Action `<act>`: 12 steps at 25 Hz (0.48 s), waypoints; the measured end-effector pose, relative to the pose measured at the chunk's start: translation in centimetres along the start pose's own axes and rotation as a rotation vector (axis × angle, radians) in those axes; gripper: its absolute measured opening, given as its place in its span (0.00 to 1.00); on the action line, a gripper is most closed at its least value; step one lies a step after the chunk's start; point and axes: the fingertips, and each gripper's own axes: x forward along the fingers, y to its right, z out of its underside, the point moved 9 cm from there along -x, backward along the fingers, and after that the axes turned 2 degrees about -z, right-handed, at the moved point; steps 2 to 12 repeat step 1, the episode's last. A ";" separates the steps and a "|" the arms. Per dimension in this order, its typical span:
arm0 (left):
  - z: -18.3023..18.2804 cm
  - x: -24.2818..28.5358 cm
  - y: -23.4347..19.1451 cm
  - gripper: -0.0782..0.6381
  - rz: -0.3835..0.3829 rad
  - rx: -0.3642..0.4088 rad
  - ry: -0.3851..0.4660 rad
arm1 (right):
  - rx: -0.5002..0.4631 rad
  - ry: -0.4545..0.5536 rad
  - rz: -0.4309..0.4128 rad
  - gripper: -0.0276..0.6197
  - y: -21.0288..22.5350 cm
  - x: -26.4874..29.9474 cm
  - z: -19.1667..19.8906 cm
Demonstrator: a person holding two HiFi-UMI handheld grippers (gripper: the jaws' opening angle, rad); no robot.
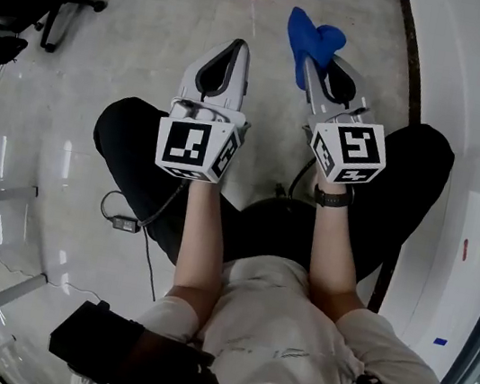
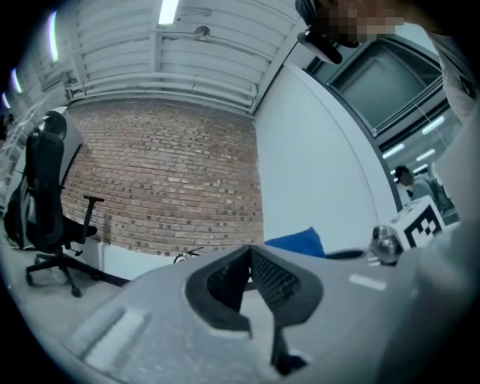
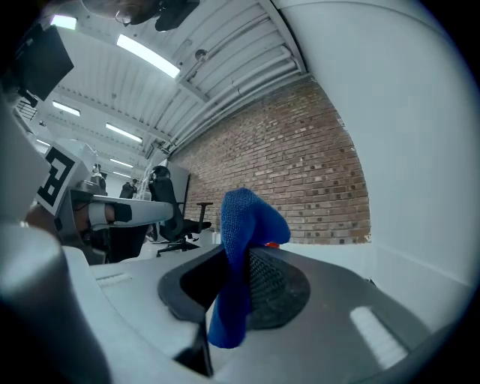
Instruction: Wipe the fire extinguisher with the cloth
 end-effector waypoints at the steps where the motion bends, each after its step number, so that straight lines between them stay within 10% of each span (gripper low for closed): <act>1: -0.1 -0.1 -0.1 0.11 0.001 -0.006 0.004 | -0.008 0.008 -0.002 0.15 -0.2 -0.1 -0.2; 12: -0.1 -0.1 -0.1 0.11 0.001 -0.006 0.004 | -0.008 0.008 -0.002 0.15 -0.2 -0.1 -0.2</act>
